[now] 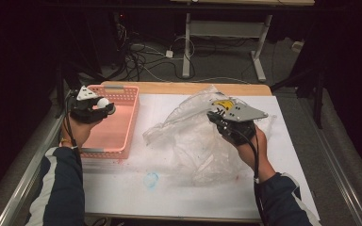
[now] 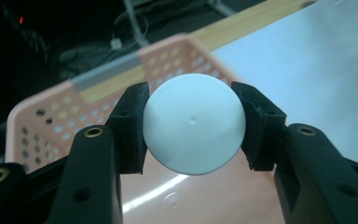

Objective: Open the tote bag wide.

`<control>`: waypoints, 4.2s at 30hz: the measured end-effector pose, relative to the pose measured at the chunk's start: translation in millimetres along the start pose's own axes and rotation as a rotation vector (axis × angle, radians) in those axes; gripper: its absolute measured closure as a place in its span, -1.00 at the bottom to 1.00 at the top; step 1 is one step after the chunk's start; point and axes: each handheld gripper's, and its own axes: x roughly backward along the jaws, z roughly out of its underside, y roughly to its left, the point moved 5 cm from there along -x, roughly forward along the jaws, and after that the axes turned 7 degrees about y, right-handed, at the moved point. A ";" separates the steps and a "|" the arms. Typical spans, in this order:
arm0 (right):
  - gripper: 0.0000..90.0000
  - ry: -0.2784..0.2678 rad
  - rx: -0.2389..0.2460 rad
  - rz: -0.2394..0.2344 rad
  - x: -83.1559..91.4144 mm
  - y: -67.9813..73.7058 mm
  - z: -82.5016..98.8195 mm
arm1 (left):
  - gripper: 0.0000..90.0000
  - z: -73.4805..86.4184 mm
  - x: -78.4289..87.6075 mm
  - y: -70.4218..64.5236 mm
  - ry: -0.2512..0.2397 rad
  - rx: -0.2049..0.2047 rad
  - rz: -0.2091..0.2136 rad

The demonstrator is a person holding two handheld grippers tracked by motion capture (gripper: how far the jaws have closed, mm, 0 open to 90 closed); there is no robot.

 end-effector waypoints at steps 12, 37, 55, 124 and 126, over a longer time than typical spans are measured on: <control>1.00 0.005 0.010 -0.001 -0.4 3.2 1.4 | 0.07 -12.2 40.2 -91.9 -0.156 -0.203 0.115; 1.00 0.020 -0.009 -0.024 -3.1 9.8 5.6 | 0.07 -9.8 40.3 -239.5 -0.231 -0.488 0.334; 1.00 0.074 -0.006 -0.085 -21.2 21.1 18.5 | 0.07 -11.4 -76.5 -266.8 -0.072 -0.495 0.336; -0.05 0.069 -0.036 -0.080 29.5 16.2 54.5 | 0.81 17.4 -36.1 -196.4 0.107 -0.435 0.171; -0.15 0.052 -0.024 -0.091 41.1 22.2 58.3 | 0.83 18.1 -37.1 -197.1 0.108 -0.438 0.171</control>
